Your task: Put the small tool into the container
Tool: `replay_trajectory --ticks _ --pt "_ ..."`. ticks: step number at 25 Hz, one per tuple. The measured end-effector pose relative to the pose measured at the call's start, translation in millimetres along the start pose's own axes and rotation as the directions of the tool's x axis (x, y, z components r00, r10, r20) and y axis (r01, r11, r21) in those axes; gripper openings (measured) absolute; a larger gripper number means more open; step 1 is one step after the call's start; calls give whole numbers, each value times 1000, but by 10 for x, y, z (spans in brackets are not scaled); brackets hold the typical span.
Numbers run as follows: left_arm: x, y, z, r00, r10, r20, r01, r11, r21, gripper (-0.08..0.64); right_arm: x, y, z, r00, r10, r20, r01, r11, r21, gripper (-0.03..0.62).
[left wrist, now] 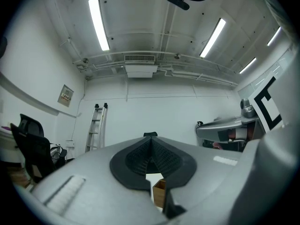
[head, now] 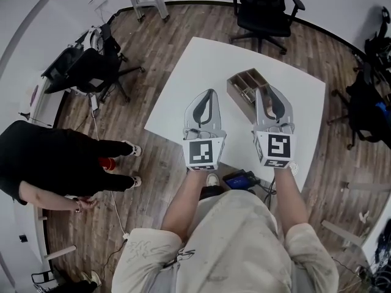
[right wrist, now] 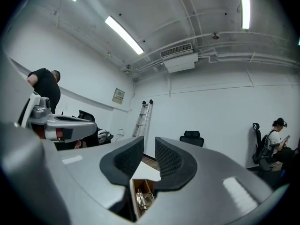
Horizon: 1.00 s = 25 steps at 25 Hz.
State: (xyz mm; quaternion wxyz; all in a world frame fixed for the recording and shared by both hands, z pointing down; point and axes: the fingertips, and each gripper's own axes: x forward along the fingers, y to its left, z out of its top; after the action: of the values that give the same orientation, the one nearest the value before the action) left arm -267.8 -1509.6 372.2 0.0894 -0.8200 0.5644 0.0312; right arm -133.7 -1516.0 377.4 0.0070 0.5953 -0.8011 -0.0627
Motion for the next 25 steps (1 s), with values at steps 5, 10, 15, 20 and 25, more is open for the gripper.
replay_trajectory --ticks 5,10,15,20,25 --pt "-41 -53 133 1000 -6 4 7 1000 -6 6 -146 -23 170 999 4 49 -4 1000 6 55" --pt "-2 -97 123 1000 -13 12 13 1000 -4 6 -179 -74 120 998 -5 69 3 1000 28 17" --pt "23 -112 105 1000 -14 12 14 1000 2 6 -160 -48 26 999 10 49 -11 1000 25 6" --pt "14 -113 67 1000 -15 8 14 1000 9 6 -140 11 -57 999 25 29 -26 999 23 6" --pt "42 -100 15 1000 -13 7 13 1000 7 6 -89 7 -113 999 27 26 -27 999 21 6"
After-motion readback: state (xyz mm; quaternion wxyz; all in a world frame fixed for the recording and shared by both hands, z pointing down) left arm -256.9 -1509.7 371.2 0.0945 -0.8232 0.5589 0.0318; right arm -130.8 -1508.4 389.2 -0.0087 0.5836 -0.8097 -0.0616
